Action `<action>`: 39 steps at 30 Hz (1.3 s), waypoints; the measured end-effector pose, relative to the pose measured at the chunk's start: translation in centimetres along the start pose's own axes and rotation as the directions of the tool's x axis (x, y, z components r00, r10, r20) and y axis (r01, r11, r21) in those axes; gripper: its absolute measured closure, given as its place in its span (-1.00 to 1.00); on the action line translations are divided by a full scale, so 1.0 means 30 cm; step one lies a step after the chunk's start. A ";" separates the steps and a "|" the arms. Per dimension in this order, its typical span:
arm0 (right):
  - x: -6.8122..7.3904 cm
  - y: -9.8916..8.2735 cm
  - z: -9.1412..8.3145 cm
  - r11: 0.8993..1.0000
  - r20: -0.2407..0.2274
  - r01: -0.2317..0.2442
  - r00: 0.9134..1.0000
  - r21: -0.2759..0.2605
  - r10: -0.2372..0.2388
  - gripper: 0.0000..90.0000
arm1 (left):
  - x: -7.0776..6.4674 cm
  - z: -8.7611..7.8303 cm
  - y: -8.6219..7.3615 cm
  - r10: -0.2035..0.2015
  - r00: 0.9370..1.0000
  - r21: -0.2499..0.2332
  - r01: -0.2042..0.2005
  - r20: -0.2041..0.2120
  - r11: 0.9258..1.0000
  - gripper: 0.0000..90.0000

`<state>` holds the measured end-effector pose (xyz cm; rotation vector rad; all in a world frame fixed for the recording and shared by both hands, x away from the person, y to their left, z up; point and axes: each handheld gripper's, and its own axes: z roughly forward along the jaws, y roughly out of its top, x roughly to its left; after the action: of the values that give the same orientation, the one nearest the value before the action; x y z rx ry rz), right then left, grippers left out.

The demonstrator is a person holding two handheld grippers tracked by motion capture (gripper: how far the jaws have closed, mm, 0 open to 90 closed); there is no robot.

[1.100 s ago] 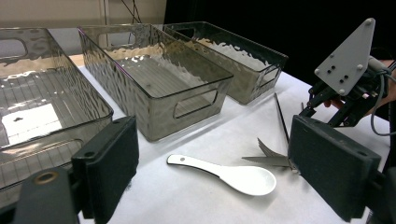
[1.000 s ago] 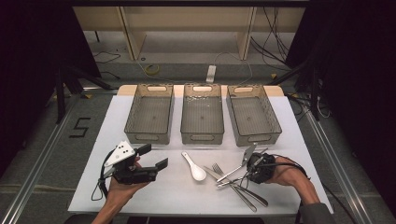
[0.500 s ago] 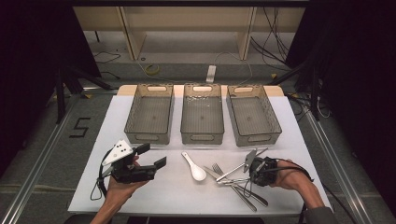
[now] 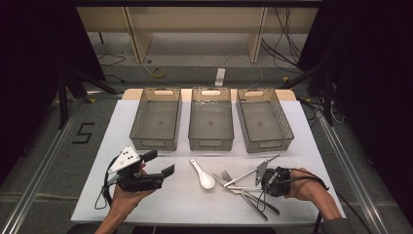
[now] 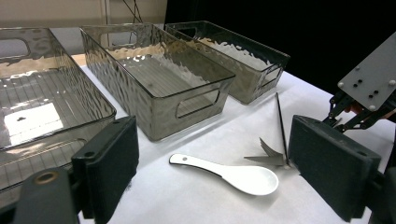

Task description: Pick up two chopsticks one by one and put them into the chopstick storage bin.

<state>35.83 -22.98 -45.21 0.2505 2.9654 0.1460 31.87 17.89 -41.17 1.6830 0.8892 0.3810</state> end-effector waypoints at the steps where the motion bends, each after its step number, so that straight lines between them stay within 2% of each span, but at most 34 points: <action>1: 0.000 -0.001 0.001 1.000 -0.001 0.002 1.000 -0.001 -0.002 0.90 | -0.001 0.000 0.000 -0.004 1.000 0.000 0.004 0.001 1.000 -0.64; 9: 0.008 -0.008 -0.004 0.999 -0.009 0.035 0.999 -0.012 -0.035 0.92 | -0.005 0.003 -0.001 -0.003 1.000 0.010 0.002 0.011 1.000 -0.64; 13: 0.014 -0.005 -0.024 0.999 0.010 0.036 0.999 -0.030 -0.036 0.92 | -0.007 0.007 -0.001 -0.002 1.000 0.013 0.001 0.017 1.000 -0.64; 19: 0.025 0.038 -0.084 0.996 0.049 0.068 0.997 -0.060 -0.065 0.93 | -0.023 0.031 0.004 0.025 0.997 0.059 -0.029 0.069 0.998 -0.64; 21: 0.031 0.062 -0.097 0.993 0.056 0.080 0.996 -0.082 -0.076 0.93 | -0.032 0.046 0.004 0.049 0.994 0.091 -0.059 0.100 0.994 -0.63; 23: 0.036 0.087 -0.107 0.991 0.071 0.099 0.993 -0.091 -0.093 0.93 | -0.044 0.065 0.001 0.081 0.990 0.126 -0.096 0.117 0.987 -0.62; 26: 0.042 0.119 -0.112 0.989 0.076 0.116 0.991 -0.096 -0.109 0.93 | -0.058 0.098 0.001 0.095 0.983 0.169 -0.121 0.155 0.978 -0.61; 28: 0.043 0.139 -0.115 0.987 0.075 0.133 0.989 -0.092 -0.126 0.93 | -0.070 0.126 0.002 0.117 0.977 0.201 -0.152 0.180 0.968 -0.59; 30: 0.047 0.160 -0.117 0.986 0.073 0.141 0.988 -0.091 -0.134 0.93 | -0.085 0.158 0.003 0.146 0.968 0.233 -0.193 0.205 0.953 -0.58; 33: 0.051 0.190 -0.118 0.982 0.078 0.163 0.985 -0.093 -0.156 0.93 | -0.116 0.203 0.002 0.192 0.951 0.278 -0.258 0.243 0.925 -0.56; 34: 0.053 0.200 -0.119 0.981 0.077 0.171 0.983 -0.093 -0.164 0.93 | -0.126 0.216 0.001 0.196 0.945 0.292 -0.271 0.263 0.917 -0.55; 35: 0.055 0.211 -0.120 0.981 0.079 0.175 0.983 -0.089 -0.168 0.93 | -0.134 0.226 -0.002 0.207 0.939 0.305 -0.290 0.275 0.907 -0.54; 36: 0.056 0.220 -0.119 0.978 0.080 0.185 0.981 -0.095 -0.178 0.93 | -0.140 0.234 -0.005 0.242 0.930 0.319 -0.326 0.276 0.890 -0.53; 37: 0.058 0.229 -0.120 0.976 0.082 0.194 0.979 -0.094 -0.187 0.93 | -0.147 0.240 -0.008 0.282 0.919 0.327 -0.366 0.276 0.871 -0.52; 38: 0.061 0.237 -0.119 0.976 0.081 0.195 0.979 -0.095 -0.188 0.93 | -0.151 0.246 -0.009 0.303 0.909 0.335 -0.391 0.285 0.858 -0.50; 39: 0.063 0.245 -0.119 0.976 0.082 0.199 0.978 -0.092 -0.192 0.93 | -0.153 0.253 -0.010 0.308 0.906 0.335 -0.397 0.290 0.854 -0.48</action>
<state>34.54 -15.74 -41.18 -0.0490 2.8790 0.2540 33.72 9.38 -42.90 2.2222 0.4961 0.2595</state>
